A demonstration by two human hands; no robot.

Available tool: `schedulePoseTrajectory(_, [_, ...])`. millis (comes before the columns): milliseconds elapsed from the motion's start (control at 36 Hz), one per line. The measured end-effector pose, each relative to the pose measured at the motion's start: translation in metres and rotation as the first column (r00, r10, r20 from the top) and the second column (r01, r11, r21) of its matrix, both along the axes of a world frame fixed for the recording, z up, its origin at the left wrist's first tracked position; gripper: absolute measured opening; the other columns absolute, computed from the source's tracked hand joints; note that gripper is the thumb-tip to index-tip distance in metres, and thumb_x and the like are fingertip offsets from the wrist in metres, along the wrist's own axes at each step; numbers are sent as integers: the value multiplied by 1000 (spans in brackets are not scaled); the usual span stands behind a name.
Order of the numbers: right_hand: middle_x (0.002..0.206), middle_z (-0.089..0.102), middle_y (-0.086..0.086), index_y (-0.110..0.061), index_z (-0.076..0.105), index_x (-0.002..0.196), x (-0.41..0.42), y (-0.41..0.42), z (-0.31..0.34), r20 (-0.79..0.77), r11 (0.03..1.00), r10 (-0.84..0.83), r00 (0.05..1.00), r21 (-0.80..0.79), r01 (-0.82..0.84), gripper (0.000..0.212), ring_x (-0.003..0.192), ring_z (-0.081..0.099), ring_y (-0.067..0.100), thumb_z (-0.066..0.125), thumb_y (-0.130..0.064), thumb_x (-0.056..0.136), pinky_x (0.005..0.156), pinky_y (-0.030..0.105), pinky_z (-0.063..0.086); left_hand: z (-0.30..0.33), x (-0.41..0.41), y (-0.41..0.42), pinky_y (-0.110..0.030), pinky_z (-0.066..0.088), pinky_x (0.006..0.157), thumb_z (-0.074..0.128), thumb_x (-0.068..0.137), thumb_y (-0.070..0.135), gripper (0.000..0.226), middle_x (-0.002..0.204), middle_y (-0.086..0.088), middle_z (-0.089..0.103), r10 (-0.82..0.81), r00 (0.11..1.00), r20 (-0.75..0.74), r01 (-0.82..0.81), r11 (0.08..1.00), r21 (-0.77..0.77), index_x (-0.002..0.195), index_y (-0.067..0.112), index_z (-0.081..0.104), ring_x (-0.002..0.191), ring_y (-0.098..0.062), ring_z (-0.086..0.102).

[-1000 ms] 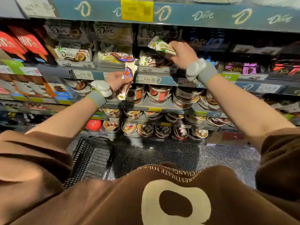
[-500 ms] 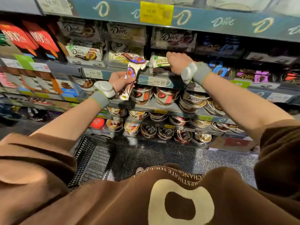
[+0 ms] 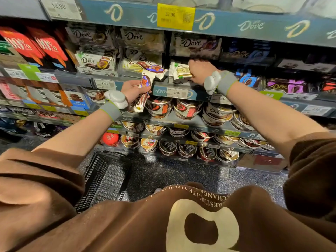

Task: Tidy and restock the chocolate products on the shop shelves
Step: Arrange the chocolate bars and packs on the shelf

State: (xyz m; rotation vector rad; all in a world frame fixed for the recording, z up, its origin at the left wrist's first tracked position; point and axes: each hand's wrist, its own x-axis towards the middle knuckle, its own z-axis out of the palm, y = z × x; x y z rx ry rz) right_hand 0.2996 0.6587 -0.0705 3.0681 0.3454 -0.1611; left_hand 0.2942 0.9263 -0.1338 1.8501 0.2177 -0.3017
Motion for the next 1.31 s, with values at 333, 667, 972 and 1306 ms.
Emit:
schedulePoseTrajectory(333, [107, 59, 24, 2, 36, 123, -9, -2, -2, 86, 999, 43, 995, 24, -46, 51, 94, 59, 43, 64, -4, 81, 76, 46, 43, 0, 1, -1, -34, 52, 92, 83, 70, 28, 61, 114, -11, 66, 25, 1000, -2, -25, 1000, 5, 121, 5, 60, 103, -24, 64])
schedulePoseTrajectory(667, [110, 55, 21, 1, 46, 111, -15, -4, -5, 187, 995, 98, 977, -46, -91, 33, 100, 53, 38, 60, -2, 81, 85, 43, 37, 2, -10, 2, -31, 54, 76, 85, 68, 25, 52, 96, -17, 71, -25, 1000, 9, 25, 999, -35, 106, -5, 66, 81, -23, 69])
schedulePoseTrajectory(972, [114, 55, 23, 3, 42, 119, -43, -26, 20, 302, 985, -56, 952, 175, 2, 40, 101, 55, 41, 60, -6, 84, 81, 42, 39, 35, -25, -11, -10, 38, 33, 43, 92, -12, 22, 49, 1, 64, -167, 977, -135, 134, 965, -223, 108, 0, 53, 36, -3, 57])
schedulePoseTrajectory(1306, [105, 69, 10, -4, 63, 108, -78, -29, 0, -445, -139, -193, 875, 895, 424, 23, 87, 69, 17, 58, -21, 93, 82, 26, 54, 46, -30, -17, -16, 52, 54, 67, 79, -7, 37, 73, 2, 74, -175, 984, -43, 165, 970, -180, 116, -2, 62, 62, -8, 70])
